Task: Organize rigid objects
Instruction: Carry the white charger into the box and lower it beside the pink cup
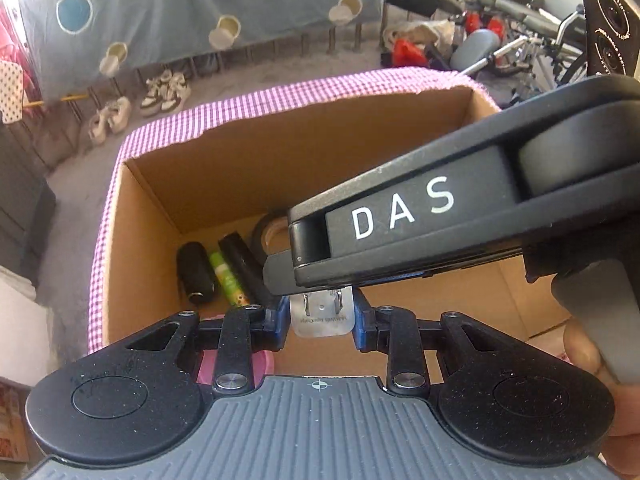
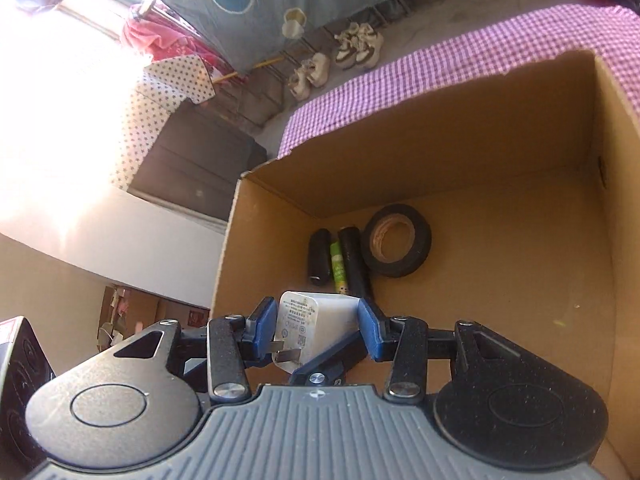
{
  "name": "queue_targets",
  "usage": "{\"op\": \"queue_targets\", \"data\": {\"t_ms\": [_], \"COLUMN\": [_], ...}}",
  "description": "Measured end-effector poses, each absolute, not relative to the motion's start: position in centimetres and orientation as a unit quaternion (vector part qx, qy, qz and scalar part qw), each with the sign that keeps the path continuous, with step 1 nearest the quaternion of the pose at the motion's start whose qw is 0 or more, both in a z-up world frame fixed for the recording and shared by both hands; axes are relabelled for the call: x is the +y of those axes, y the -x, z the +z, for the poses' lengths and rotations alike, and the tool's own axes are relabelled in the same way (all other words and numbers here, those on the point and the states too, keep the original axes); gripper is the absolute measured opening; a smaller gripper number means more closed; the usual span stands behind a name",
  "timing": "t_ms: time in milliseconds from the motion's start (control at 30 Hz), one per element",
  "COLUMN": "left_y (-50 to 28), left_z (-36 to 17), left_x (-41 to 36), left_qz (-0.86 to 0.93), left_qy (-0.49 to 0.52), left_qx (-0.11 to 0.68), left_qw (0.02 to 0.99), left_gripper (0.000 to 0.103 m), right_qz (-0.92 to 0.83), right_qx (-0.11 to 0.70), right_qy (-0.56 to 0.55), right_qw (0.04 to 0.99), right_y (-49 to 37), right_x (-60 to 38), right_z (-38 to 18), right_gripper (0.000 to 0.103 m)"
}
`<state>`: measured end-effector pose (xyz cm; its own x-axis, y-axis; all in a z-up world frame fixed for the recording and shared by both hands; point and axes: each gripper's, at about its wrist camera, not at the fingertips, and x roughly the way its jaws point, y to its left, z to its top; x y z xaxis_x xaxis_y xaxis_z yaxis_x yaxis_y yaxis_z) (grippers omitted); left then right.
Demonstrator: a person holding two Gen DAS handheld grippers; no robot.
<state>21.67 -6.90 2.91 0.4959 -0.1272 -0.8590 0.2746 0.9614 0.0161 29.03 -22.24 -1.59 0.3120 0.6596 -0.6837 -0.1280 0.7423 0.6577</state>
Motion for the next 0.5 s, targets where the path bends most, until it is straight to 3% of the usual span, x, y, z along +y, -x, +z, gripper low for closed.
{"op": "queue_targets", "data": {"t_ms": [200, 500], "left_y": [-24.1, -25.0], "left_z": [0.8, 0.2], "left_x": [-5.9, -5.7], "left_qz": [-0.107, -0.094], "left_qy": [-0.041, -0.035], "left_qx": [0.540, 0.556], "left_qw": [0.834, 0.825], "left_gripper": [0.029, 0.028], "right_qz": [0.238, 0.236], "right_qx": [0.560, 0.572], "right_qy": [-0.242, -0.242], "right_qw": [0.756, 0.747], "right_y": [-30.9, -31.6], "right_x": [-21.7, -21.4], "right_z": [-4.4, -5.2], "right_gripper": [0.048, 0.047]}}
